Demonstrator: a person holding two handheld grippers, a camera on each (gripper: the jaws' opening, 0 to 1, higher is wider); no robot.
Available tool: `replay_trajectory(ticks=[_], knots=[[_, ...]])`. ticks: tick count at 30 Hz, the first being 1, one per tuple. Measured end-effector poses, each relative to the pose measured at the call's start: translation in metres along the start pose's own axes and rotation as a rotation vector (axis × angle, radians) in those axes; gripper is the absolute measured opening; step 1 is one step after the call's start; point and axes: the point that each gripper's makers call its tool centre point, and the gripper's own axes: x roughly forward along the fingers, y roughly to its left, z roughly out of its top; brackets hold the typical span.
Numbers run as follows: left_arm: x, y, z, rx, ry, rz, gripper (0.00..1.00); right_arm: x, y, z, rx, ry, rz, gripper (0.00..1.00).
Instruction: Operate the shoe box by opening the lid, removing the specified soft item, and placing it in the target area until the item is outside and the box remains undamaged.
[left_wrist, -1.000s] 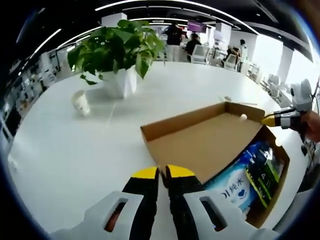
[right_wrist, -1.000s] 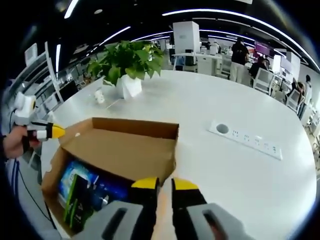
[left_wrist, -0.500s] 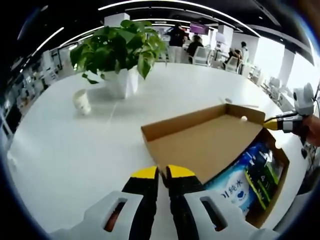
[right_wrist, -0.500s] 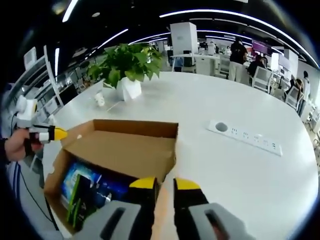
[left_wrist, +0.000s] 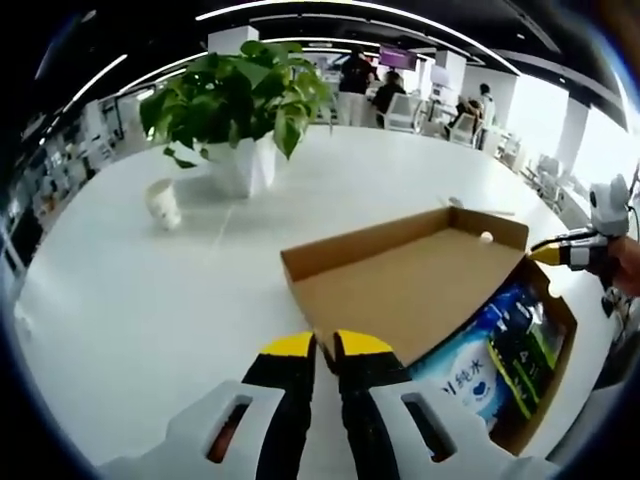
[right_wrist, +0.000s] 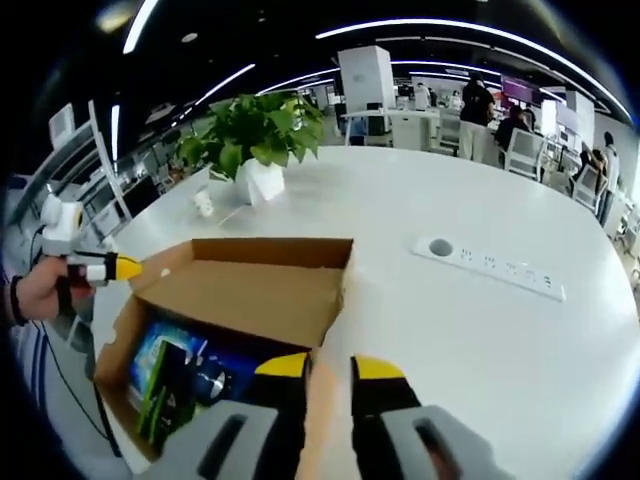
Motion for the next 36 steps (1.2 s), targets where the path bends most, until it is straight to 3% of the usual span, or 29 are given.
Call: replay_trajectory(ticks=[12,22,30,36], knots=[[-0.007,0.001,-0.006,-0.001,0.006,-0.002,0.09,-0.018,0.004,-0.011,0.0,-0.005,0.004,0.13],[-0.029,-0.001,-0.006,-0.025,-0.039,0.011,0.13,-0.037,0.005,-0.017,-0.021,-0.025,-0.003,0.15],[-0.043,-0.018,-0.005,-0.032,-0.069,-0.026,0.17,-0.046,0.01,-0.032,0.0,-0.038,0.01,0.18],[-0.049,-0.033,-0.016,-0.024,-0.056,-0.064,0.19,-0.058,0.006,-0.046,0.027,-0.046,0.014,0.2]])
